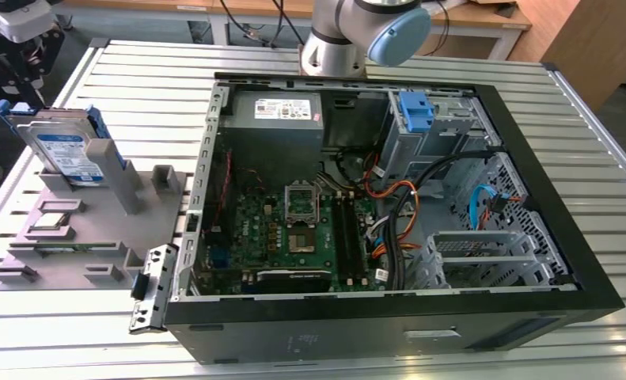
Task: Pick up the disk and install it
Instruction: 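Pick up the disk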
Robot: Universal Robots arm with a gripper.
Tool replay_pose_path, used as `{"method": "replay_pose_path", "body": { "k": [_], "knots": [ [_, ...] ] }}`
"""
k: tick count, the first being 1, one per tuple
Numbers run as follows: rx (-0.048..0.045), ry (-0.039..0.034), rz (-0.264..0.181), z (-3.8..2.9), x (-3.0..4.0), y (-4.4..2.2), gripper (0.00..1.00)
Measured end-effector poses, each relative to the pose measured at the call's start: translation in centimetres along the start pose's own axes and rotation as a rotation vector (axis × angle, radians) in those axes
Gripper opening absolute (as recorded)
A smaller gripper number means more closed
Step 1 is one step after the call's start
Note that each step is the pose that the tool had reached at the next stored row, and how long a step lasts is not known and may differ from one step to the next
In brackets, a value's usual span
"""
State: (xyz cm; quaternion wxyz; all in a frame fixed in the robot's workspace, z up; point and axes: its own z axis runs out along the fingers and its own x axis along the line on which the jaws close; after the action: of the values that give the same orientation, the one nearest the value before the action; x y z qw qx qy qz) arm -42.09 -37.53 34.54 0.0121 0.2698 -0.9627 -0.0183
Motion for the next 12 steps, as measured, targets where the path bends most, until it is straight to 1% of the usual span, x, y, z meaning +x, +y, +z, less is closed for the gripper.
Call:
{"method": "replay_pose_path", "body": {
  "k": [12],
  "knots": [
    [0.0029, 0.0090, -0.215, 0.07, 0.00, 0.00, 0.11]
  ]
}}
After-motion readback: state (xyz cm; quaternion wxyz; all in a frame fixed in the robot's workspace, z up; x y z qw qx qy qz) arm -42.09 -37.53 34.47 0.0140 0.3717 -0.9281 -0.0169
